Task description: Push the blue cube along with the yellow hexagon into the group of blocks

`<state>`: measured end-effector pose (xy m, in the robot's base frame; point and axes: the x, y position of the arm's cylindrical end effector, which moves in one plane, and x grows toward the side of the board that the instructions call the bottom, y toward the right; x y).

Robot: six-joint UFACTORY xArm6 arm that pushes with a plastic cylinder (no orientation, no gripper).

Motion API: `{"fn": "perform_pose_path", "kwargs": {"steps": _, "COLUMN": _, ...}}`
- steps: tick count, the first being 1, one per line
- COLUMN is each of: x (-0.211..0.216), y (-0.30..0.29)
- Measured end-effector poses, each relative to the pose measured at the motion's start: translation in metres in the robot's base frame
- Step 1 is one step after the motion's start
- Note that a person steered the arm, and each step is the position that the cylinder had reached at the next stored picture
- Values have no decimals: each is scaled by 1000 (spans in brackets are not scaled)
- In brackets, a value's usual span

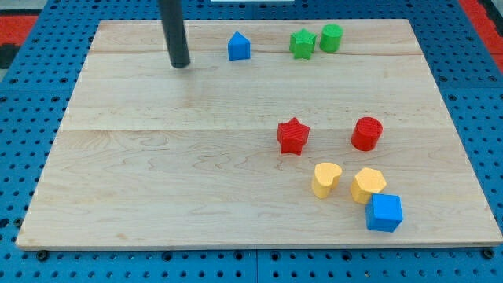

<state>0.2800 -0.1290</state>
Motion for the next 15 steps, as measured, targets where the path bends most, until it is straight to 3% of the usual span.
{"fn": "perform_pose_path", "kwargs": {"steps": 1, "x": -32, "y": 54}}
{"fn": "perform_pose_path", "kwargs": {"steps": 2, "x": -8, "y": 145}}
{"fn": "perform_pose_path", "kwargs": {"steps": 3, "x": 0, "y": 177}}
{"fn": "perform_pose_path", "kwargs": {"steps": 4, "x": 87, "y": 177}}
{"fn": "perform_pose_path", "kwargs": {"steps": 5, "x": 156, "y": 123}}
{"fn": "perform_pose_path", "kwargs": {"steps": 6, "x": 211, "y": 9}}
{"fn": "perform_pose_path", "kwargs": {"steps": 7, "x": 310, "y": 39}}
{"fn": "perform_pose_path", "kwargs": {"steps": 8, "x": 337, "y": 111}}
{"fn": "perform_pose_path", "kwargs": {"steps": 10, "x": 332, "y": 295}}
{"fn": "perform_pose_path", "kwargs": {"steps": 11, "x": 316, "y": 312}}
{"fn": "perform_pose_path", "kwargs": {"steps": 13, "x": 266, "y": 249}}
{"fn": "perform_pose_path", "kwargs": {"steps": 15, "x": 198, "y": 246}}
